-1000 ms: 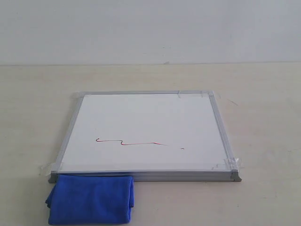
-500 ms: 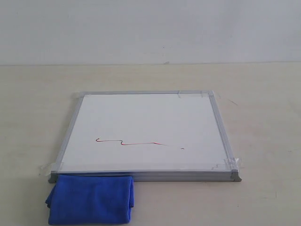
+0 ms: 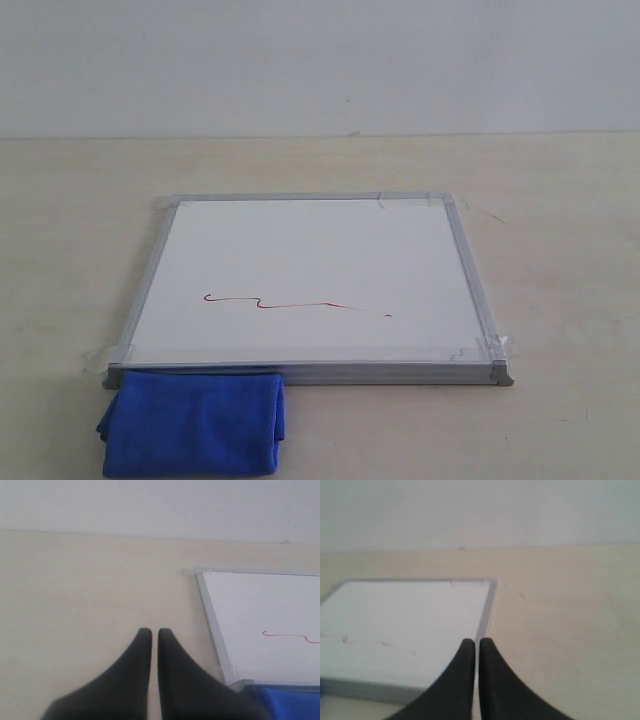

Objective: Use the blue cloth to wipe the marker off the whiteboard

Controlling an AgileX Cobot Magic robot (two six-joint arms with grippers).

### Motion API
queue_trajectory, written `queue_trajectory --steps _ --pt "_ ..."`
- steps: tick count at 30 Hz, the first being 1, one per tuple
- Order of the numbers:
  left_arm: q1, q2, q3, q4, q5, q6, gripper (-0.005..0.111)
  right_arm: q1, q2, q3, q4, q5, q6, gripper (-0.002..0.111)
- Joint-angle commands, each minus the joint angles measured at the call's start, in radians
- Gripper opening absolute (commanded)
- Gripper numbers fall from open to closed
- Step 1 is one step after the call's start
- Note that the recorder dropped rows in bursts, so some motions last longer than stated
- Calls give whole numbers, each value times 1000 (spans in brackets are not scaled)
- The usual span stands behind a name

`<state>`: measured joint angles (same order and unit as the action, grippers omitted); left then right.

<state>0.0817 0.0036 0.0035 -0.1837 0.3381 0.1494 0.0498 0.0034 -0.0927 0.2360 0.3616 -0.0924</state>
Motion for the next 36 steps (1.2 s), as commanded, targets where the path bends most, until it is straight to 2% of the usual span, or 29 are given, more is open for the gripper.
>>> queue_trajectory --steps 1,8,12,18,24,27,31,36 --pt "-2 -4 -3 -1 -10 1 4 -6 -3 -136 29 50 5 0" --pt "-2 -4 -3 -1 -10 1 4 -6 -3 -321 97 169 17 0" --pt "-2 -4 -3 -1 -10 1 4 -6 -3 -375 163 178 17 0" --pt "-2 -4 -3 -1 -10 1 4 -6 -3 -381 285 -7 31 0" --pt "-2 -4 -3 -1 -10 1 4 -6 -3 -381 345 -374 92 0" --pt "-2 -4 -3 -1 -10 1 4 -6 -3 -395 337 -456 108 0" --pt "-2 -4 -3 -1 -10 1 4 -6 77 -505 214 -340 1 0" --pt "-2 -4 -3 -1 -10 1 4 9 334 -685 219 -68 -262 0"
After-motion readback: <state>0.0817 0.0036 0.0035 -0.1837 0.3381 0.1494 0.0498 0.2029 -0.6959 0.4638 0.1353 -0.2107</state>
